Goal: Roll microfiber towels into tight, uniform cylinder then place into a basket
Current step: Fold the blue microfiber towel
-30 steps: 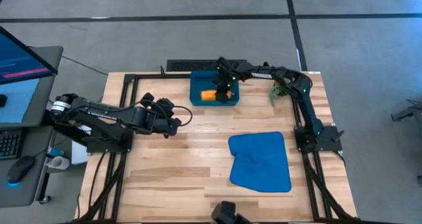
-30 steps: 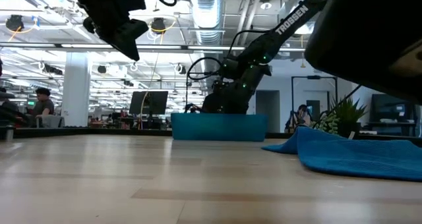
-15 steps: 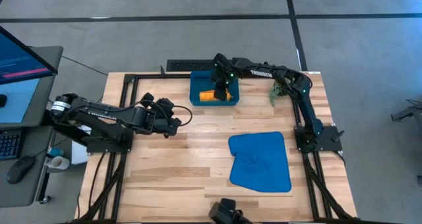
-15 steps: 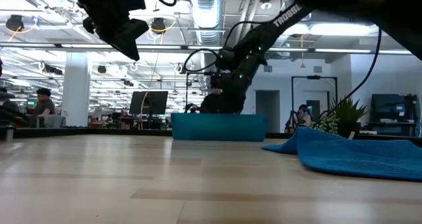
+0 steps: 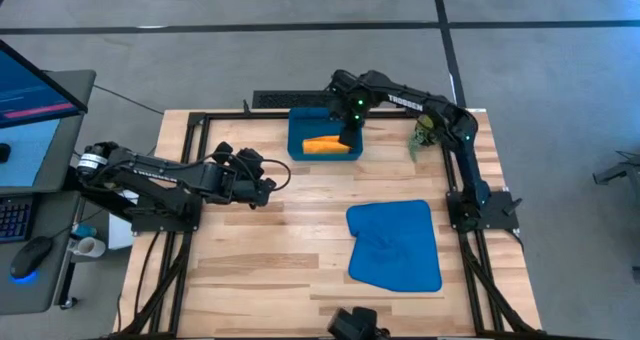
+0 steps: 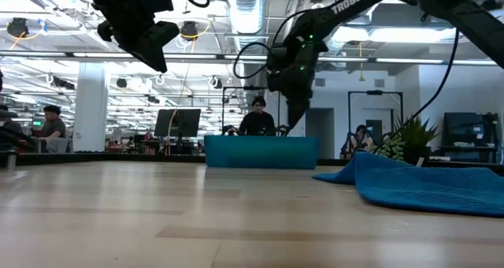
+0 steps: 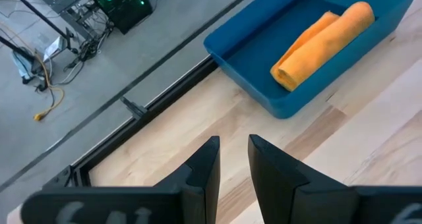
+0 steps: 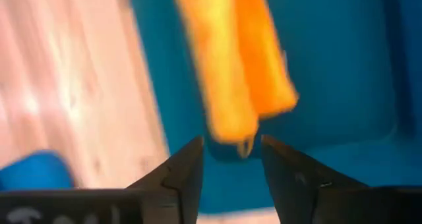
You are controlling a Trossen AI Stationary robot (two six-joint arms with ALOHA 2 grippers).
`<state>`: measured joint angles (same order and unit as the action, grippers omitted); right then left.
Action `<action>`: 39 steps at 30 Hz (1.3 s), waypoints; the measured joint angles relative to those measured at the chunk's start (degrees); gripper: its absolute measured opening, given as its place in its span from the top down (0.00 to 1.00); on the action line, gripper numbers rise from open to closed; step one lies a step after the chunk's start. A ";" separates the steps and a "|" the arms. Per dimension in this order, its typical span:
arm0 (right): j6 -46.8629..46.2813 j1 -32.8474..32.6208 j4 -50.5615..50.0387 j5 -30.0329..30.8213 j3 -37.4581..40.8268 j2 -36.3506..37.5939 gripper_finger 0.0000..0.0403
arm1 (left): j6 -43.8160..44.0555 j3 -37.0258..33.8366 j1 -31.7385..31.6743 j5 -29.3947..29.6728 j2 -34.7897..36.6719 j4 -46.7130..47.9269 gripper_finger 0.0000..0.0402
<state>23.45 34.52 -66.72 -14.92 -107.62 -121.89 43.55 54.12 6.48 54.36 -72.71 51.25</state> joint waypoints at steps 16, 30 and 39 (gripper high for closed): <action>-5.50 -2.22 12.56 -0.02 25.12 24.15 0.68 | -25.06 -0.01 -0.09 0.27 -6.12 -19.78 0.82; -15.06 -8.84 27.03 0.33 46.21 44.47 0.69 | -38.68 0.03 -3.98 -24.39 -6.08 -41.06 0.82; -27.45 -16.37 35.19 5.78 58.10 50.48 0.69 | -39.02 0.01 -7.51 -38.32 -13.47 -52.42 0.82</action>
<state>-4.00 18.15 -31.53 -9.14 -49.51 -71.41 4.53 54.13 -1.03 16.04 -86.18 -1.17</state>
